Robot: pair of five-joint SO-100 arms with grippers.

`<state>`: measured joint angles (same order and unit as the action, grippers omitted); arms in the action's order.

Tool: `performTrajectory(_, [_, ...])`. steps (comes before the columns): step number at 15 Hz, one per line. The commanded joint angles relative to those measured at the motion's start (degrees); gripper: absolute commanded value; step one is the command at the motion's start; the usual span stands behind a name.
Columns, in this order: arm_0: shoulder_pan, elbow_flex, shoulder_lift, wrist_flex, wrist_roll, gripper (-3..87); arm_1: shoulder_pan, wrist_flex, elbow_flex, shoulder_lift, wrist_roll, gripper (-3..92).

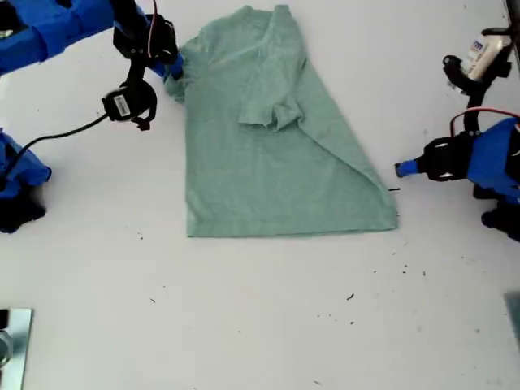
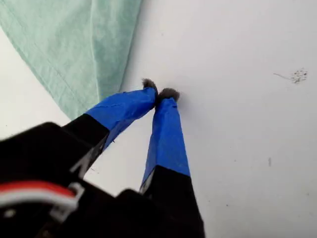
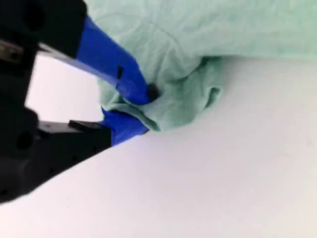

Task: Fold t shirt

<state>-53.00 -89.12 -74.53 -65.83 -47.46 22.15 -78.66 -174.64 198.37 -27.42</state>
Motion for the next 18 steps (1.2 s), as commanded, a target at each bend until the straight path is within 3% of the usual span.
performTrajectory(1, [2.9,-2.9,-16.8,-0.5,-0.9,-0.2,-0.4,-0.3,-2.2,1.1,-0.8,2.4])
performTrajectory(6, [5.9,-1.2,-34.1,-2.0,-4.1,-0.2,-0.4,-0.3,-2.2,1.2,-0.9,2.4])
performTrajectory(9, [13.4,5.1,-21.8,3.7,-3.5,-0.2,-0.4,-0.3,-2.2,1.2,-0.8,2.4])
performTrajectory(13, [21.4,34.8,7.9,5.9,-2.3,-0.1,-0.6,-0.4,-2.2,1.1,-0.4,2.4])
performTrajectory(15, [20.3,40.4,19.5,9.8,-2.4,28.9,-0.6,-0.4,-2.2,1.0,-0.3,2.4])
performTrajectory(16, [18.3,40.4,22.1,9.9,-1.1,32.2,-0.7,-0.4,-2.2,1.0,-0.3,2.4])
performTrajectory(18, [16.2,39.0,15.9,1.2,1.0,31.9,-0.7,-0.4,-2.2,1.0,-0.3,2.4])
